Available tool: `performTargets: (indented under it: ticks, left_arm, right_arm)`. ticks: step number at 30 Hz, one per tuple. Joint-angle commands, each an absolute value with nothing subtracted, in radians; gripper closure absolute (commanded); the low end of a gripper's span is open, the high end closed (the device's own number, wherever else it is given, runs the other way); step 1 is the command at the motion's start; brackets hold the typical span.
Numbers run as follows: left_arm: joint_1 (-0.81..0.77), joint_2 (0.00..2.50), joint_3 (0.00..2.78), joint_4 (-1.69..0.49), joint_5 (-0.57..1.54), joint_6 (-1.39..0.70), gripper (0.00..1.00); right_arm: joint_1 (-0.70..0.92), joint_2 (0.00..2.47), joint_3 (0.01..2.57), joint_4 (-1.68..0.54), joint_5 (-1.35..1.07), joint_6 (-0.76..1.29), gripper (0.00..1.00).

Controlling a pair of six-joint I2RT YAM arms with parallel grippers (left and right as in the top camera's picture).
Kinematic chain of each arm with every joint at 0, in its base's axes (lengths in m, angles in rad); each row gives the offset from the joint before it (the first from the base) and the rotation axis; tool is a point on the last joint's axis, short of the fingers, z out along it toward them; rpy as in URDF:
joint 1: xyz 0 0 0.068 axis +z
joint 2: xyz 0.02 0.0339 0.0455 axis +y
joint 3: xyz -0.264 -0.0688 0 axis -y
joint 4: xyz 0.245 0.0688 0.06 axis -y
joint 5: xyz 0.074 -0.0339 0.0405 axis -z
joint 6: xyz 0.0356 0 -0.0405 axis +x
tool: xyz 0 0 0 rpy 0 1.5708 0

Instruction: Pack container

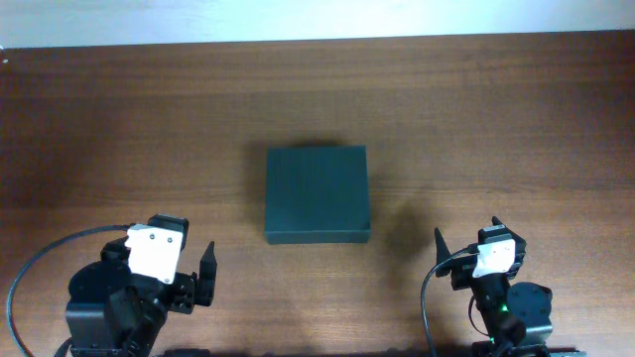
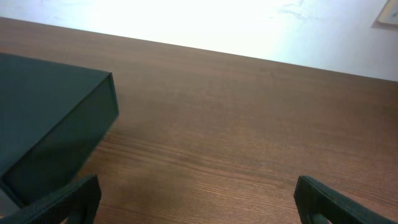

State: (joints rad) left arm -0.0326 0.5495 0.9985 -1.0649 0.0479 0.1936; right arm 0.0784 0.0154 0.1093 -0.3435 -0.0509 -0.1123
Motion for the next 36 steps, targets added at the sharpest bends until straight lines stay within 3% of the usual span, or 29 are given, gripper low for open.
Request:
performTargets:
  ticks: [1, 8, 13, 18, 27, 36]
  left_arm:
    - [-0.036, 0.546, 0.997, -1.063, 0.040, 0.196, 0.01]
    - [-0.024, 0.537, 0.996, -1.068, 0.004, 0.210, 0.01]
    - [-0.007, 0.372, 0.896, -0.983, 0.053, 0.210, 0.01]
    - [-0.007, 0.099, 0.525, -0.649, 0.083, 0.210, 0.01]
    - [-0.007, 0.005, 0.074, -0.069, 0.046, 0.191, 0.01]
    - [-0.008, 0.005, 0.008, -0.083, -0.004, 0.143, 0.01]
  right_arm:
    - [0.083, 0.004, 0.106, -0.353, -0.068, -0.107, 0.01]
    - [0.083, 0.004, 0.106, -0.353, -0.068, -0.107, 0.01]
    - [0.083, 0.004, 0.106, -0.353, -0.068, -0.107, 0.01]
    - [0.083, 0.004, 0.106, -0.353, -0.068, -0.107, 0.01]
    - [0.083, 0.004, 0.106, -0.353, -0.068, -0.107, 0.01]
    - [0.083, 0.004, 0.106, -0.353, -0.068, -0.107, 0.01]
